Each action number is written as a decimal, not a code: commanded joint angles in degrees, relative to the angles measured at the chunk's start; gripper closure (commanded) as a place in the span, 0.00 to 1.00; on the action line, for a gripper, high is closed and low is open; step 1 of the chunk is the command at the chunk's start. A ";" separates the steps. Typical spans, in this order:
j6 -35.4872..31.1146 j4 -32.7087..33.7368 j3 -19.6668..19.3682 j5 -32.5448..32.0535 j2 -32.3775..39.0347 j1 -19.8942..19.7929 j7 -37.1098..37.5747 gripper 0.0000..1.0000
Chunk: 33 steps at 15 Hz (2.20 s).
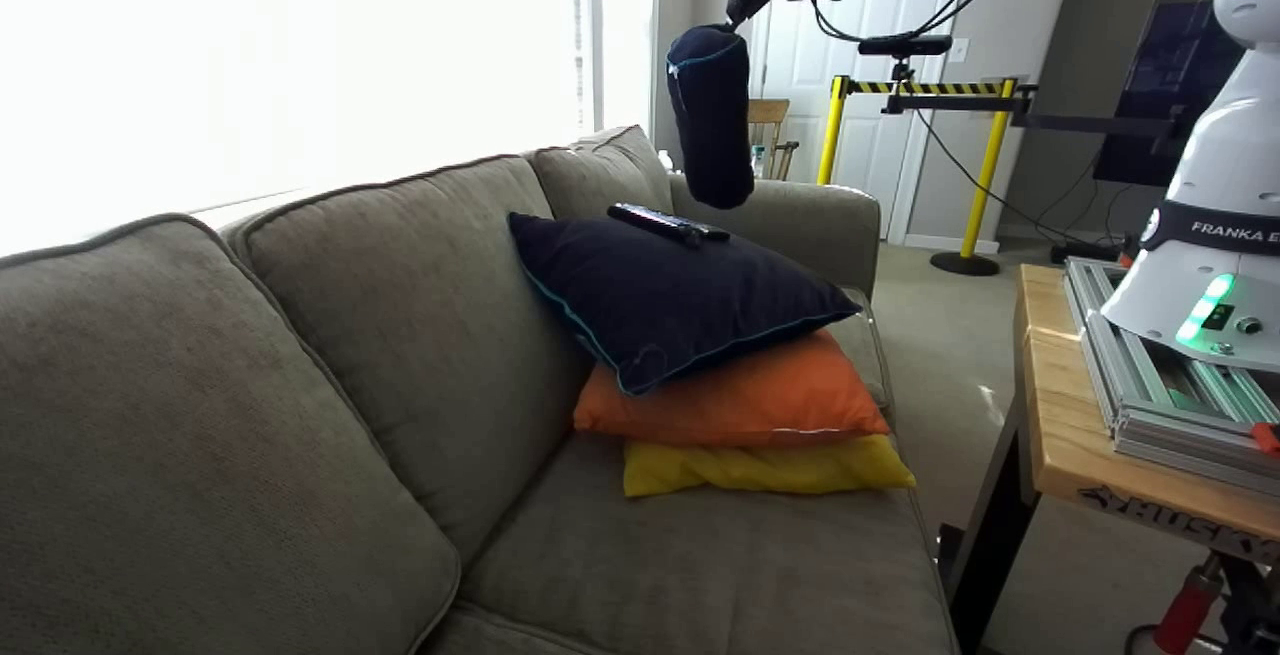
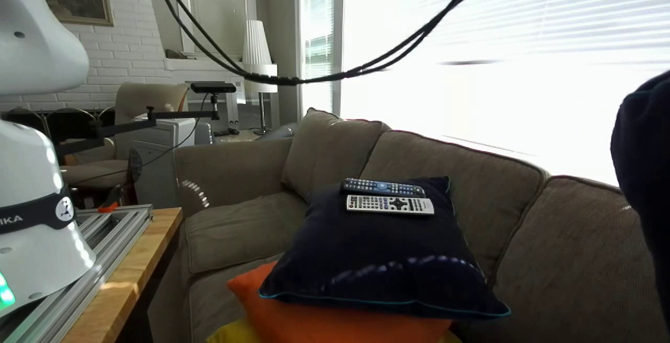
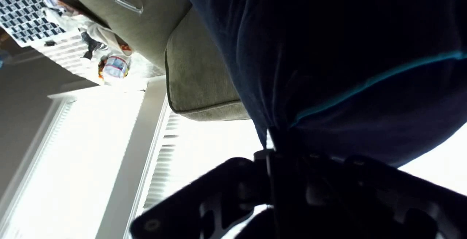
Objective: Move the blue cylindrical pillow forward
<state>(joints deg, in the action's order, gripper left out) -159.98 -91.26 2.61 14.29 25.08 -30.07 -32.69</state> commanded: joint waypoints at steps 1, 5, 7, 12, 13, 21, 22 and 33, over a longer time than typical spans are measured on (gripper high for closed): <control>-8.75 5.45 3.02 0.51 8.02 -1.56 -7.40 0.99; -19.11 10.33 9.95 -0.06 17.00 -4.93 -16.38 0.99; -22.18 12.56 14.12 -1.33 20.74 -6.69 -19.76 0.99; -23.51 14.41 19.26 -2.81 25.48 -8.57 -25.05 0.99; -22.97 15.33 19.64 -2.51 25.93 -8.88 -25.25 0.99; -22.28 23.88 18.84 -3.00 28.44 -10.83 -27.30 0.99; -22.24 24.41 18.84 -2.97 28.42 -10.97 -27.69 0.99; -23.15 23.97 16.49 -2.55 32.76 -8.05 -30.66 0.99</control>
<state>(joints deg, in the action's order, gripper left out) -182.45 -68.57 20.08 12.77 55.43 -39.61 -62.61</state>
